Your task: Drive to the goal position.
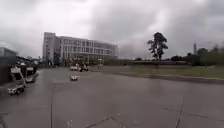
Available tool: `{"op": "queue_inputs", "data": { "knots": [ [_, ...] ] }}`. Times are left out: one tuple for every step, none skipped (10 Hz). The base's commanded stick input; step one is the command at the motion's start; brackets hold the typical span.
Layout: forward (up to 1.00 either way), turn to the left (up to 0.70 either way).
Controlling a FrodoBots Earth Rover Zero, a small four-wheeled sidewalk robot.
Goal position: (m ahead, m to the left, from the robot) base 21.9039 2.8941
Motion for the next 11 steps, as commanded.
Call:
{"op": "queue_inputs", "data": {
  "knots": [
    [0.70,0.35],
    [0.70,0.35],
    [0.70,0.33],
    [0.70,0.12],
    [0.70,0.00],
    [0.70,0.00],
    [0.70,0.00],
    [0.70,0.00],
    [0.70,0.00],
    [0.70,0.00],
    [0.70,0.00]
  ]
}}
